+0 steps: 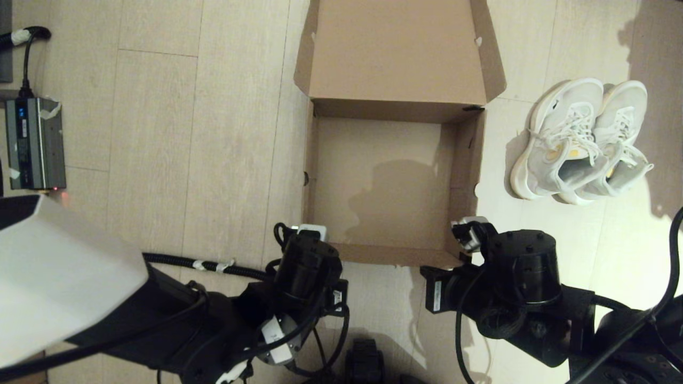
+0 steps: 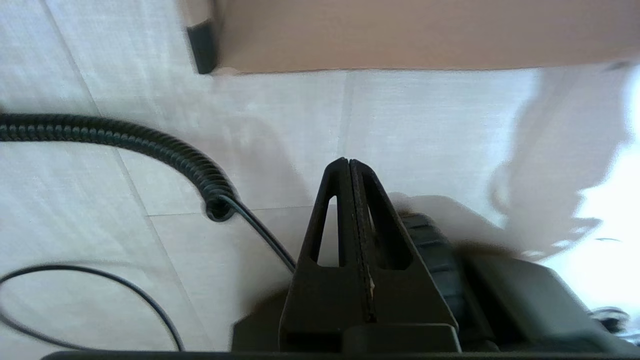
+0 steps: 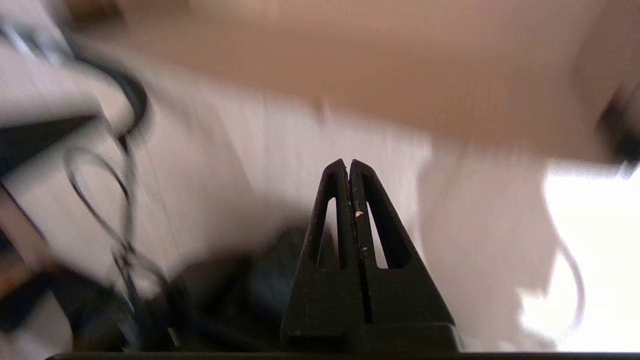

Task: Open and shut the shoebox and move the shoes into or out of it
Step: Put the shoes into the shoe box

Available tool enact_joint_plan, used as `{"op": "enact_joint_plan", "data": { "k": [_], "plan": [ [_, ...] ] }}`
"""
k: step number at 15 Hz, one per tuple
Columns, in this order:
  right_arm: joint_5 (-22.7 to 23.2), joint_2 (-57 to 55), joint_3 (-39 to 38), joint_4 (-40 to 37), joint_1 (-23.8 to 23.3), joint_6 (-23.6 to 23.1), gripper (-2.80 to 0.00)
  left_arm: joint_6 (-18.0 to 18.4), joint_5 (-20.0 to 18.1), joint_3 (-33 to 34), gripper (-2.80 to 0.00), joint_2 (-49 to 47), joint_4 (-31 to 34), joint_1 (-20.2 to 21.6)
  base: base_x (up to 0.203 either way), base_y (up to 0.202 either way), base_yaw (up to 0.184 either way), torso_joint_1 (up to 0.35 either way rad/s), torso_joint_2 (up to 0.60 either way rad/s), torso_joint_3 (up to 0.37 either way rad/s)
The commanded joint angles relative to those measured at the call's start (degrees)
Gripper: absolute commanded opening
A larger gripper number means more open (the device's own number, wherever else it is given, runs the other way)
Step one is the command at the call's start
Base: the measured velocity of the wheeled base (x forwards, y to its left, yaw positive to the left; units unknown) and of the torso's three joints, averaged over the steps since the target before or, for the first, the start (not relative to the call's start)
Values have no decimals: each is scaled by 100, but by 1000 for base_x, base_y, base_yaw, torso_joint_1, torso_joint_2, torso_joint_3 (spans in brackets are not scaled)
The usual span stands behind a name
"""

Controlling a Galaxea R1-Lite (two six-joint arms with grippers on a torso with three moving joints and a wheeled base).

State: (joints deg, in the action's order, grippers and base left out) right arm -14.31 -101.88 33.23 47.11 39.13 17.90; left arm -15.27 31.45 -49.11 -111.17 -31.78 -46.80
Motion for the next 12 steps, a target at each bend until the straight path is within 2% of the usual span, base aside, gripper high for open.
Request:
{"op": "enact_joint_plan", "data": {
  "k": [1, 3, 5, 7, 9, 12],
  "plan": [
    [-55, -68, 27, 227, -39, -19, -280, -27, 21, -212, -280, 115, -21, -28, 0, 0, 0, 0, 0, 0],
    [-255, -430, 105, 492, -87, -43, -280, -28, -2, -666, -280, -136, -162, 4, 0, 0, 0, 0, 0, 0],
    [-452, -895, 150, 720, -130, -139, -280, 117, -19, -879, -280, -625, -622, 105, 0, 0, 0, 0, 0, 0],
    [-660, -1390, 173, 1187, -147, -320, -280, 577, -28, -944, -280, -1197, -1464, 200, 0, 0, 0, 0, 0, 0],
    [-793, -1620, 111, 1417, -135, -465, -280, 1209, -79, -823, -280, -1487, -2231, 229, 0, 0, 0, 0, 0, 0],
    [-795, -1616, -173, 1424, 6, -476, -280, 1418, -121, -234, -280, -1398, -2329, 224, 0, 0, 0, 0, 0, 0]
  ]
}}
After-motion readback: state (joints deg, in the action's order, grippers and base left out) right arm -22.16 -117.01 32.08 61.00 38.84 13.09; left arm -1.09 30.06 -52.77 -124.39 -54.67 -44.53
